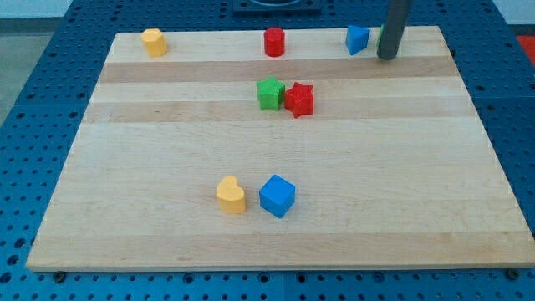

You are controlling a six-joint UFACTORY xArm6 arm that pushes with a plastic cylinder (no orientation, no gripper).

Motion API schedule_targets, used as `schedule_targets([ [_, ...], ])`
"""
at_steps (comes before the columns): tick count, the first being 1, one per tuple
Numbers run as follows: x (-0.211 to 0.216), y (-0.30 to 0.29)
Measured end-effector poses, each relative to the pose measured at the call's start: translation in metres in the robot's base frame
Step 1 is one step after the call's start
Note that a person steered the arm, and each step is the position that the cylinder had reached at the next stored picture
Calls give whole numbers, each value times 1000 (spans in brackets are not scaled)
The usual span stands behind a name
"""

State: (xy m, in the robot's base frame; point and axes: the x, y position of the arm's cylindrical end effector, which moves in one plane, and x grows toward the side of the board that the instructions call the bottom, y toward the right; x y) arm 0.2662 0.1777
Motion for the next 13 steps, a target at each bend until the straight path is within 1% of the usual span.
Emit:
schedule_targets([
  [2, -12, -25],
  [3, 1, -28],
  [4, 28, -10],
  [5, 22, 35],
  [6, 0, 77],
  [7, -26, 99],
  [8, -66, 99],
  [9, -75, 85],
  [13, -74, 6],
])
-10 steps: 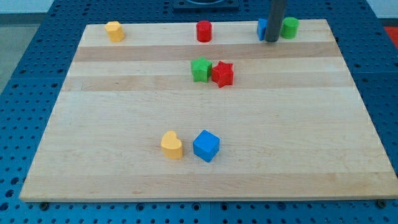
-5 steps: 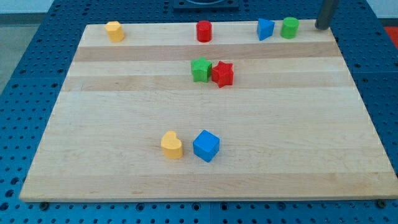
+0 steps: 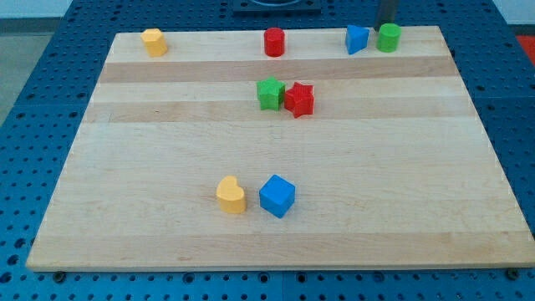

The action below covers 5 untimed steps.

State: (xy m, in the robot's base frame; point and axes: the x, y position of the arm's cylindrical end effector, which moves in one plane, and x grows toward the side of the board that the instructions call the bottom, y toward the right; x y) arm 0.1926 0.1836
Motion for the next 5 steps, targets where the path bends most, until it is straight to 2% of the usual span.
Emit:
schedule_targets([
  [2, 1, -39],
  [5, 16, -47],
])
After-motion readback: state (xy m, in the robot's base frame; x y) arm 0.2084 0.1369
